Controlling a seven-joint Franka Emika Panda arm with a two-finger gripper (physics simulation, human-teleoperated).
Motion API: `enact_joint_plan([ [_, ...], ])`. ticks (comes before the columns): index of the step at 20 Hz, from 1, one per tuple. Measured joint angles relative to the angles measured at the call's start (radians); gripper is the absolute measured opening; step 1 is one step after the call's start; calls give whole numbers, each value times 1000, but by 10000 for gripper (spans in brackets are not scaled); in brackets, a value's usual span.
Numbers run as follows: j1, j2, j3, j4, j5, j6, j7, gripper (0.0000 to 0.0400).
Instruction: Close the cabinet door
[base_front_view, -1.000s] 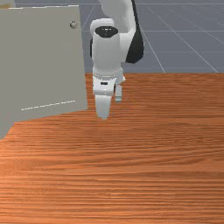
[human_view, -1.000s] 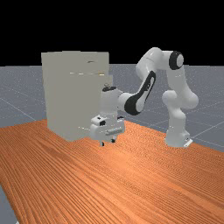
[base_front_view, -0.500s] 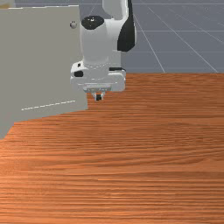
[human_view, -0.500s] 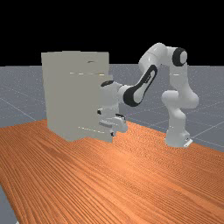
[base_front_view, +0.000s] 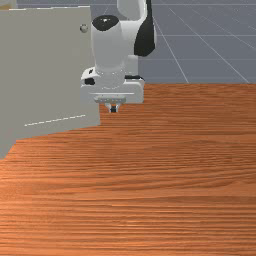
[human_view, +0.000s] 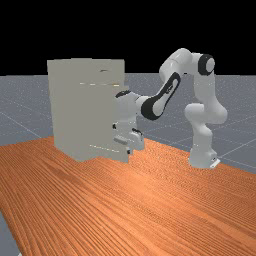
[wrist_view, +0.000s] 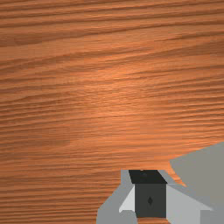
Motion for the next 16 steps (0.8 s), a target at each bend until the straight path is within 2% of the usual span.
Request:
enact_joint_plan([
  [9,34,-242,0,-88,-65,2,44,0],
  [13,47,-262,8,-87,-70,11,53,0],
  [16,37,-252,-12,-87,-69,22,46,0],
])
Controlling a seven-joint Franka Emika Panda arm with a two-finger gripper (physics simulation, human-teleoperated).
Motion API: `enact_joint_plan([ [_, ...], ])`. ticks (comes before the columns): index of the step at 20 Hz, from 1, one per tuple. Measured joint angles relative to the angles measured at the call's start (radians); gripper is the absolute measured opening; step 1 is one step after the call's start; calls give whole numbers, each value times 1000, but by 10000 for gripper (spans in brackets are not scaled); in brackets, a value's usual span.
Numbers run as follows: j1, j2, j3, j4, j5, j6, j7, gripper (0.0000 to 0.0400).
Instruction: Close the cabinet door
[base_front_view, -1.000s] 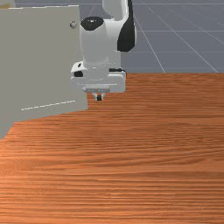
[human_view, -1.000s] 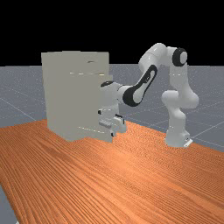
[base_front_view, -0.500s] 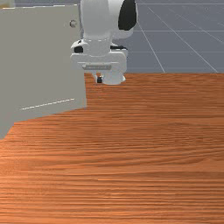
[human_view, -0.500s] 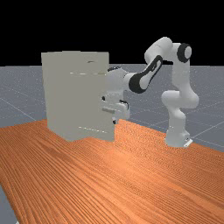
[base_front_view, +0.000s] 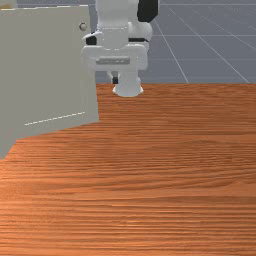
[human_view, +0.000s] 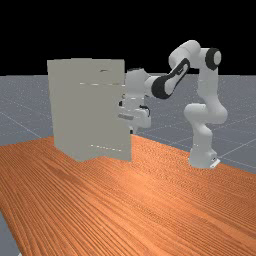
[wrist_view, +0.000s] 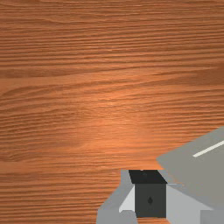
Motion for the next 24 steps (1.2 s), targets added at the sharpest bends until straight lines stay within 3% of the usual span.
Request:
enact_joint_plan([
  [3,-9,12,-42,1,-1,11,-7,0],
  [7,58,18,-108,6,6,20,-33,0],
  [11,167,23,-218,7,12,41,-82,0],
  [17,379,35,-432,10,25,55,-114,0],
  [19,466,7,-523,-19,-21,50,-92,0],
  [21,528,-86,-596,-92,-122,32,-28,0],
  [22,514,-160,-612,-142,-196,22,15,0],
  [24,384,-291,-656,-200,-310,1,84,0],
])
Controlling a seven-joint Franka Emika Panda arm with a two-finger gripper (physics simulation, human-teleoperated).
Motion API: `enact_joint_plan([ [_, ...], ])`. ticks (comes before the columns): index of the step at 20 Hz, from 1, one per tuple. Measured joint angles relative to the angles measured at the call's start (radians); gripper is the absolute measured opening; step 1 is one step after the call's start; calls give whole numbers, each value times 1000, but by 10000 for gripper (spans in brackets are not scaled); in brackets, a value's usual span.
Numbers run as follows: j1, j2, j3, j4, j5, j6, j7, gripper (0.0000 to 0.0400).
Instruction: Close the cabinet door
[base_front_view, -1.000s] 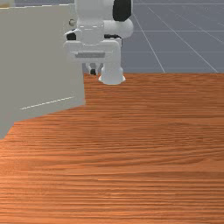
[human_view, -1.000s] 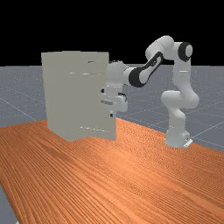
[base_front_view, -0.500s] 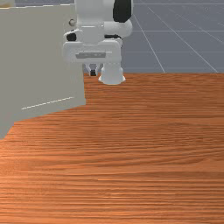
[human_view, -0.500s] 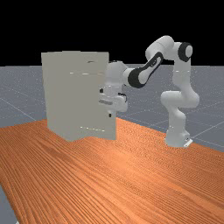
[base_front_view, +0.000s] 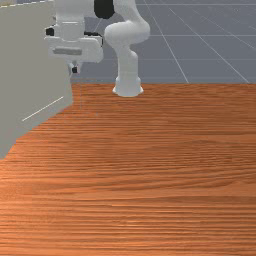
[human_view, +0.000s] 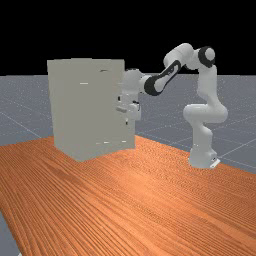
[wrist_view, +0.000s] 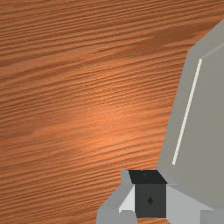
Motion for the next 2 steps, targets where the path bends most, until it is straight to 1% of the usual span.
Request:
enact_joint_plan([
  [1,-77,-62,-13,-12,-48,-8,23,0],
  [2,-136,-115,-9,-28,-91,-14,42,0],
])
